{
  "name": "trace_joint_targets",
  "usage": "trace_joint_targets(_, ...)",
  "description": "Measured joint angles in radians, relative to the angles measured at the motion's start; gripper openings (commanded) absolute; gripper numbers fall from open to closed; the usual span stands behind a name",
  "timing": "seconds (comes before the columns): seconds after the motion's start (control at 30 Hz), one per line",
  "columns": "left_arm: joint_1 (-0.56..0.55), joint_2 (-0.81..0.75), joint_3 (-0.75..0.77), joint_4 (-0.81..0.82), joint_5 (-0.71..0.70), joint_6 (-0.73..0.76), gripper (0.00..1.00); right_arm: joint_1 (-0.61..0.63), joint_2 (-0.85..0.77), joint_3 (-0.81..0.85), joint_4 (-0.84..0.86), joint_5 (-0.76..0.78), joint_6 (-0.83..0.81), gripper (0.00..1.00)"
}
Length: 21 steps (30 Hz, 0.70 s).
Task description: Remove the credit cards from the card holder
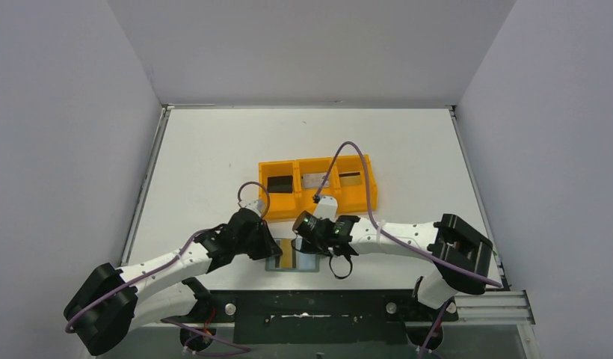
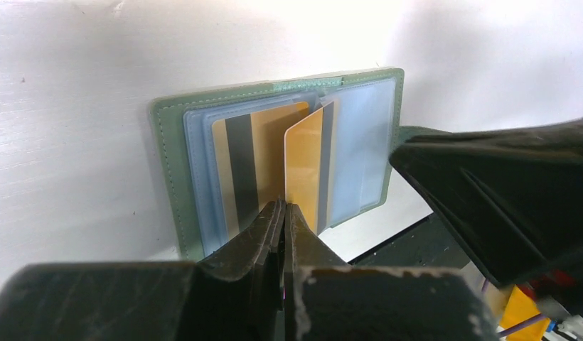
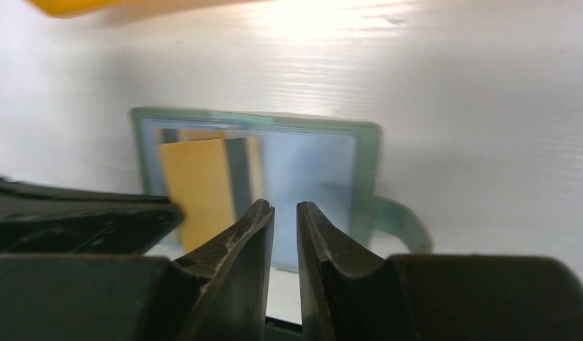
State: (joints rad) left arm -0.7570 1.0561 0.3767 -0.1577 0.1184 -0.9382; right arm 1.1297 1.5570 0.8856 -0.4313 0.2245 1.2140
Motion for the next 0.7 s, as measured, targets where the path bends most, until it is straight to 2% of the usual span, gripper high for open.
trace_joint_targets(0.13,0.002,-0.011,0.003,-0.014,0.000,0.002,0.00,0.030,0.008,0.102,-0.021,0.014,-0.052,0.21)
trace_joint_targets(0.33,0.006,-0.028,0.019,-0.030,0.001,0.008,0.00,0.042,0.066,0.109,0.034,-0.003,-0.073,0.22)
trace_joint_targets(0.47,0.006,-0.028,0.019,-0.031,0.006,0.008,0.00,0.038,0.093,0.061,0.034,-0.007,-0.058,0.21)
trace_joint_targets(0.53,0.006,-0.028,0.019,-0.023,0.015,0.006,0.05,0.033,0.092,0.027,0.046,-0.016,-0.050,0.20)
trace_joint_targets(0.7,0.007,-0.005,0.009,0.043,0.053,-0.011,0.11,0.019,0.071,-0.045,0.188,-0.058,-0.020,0.18)
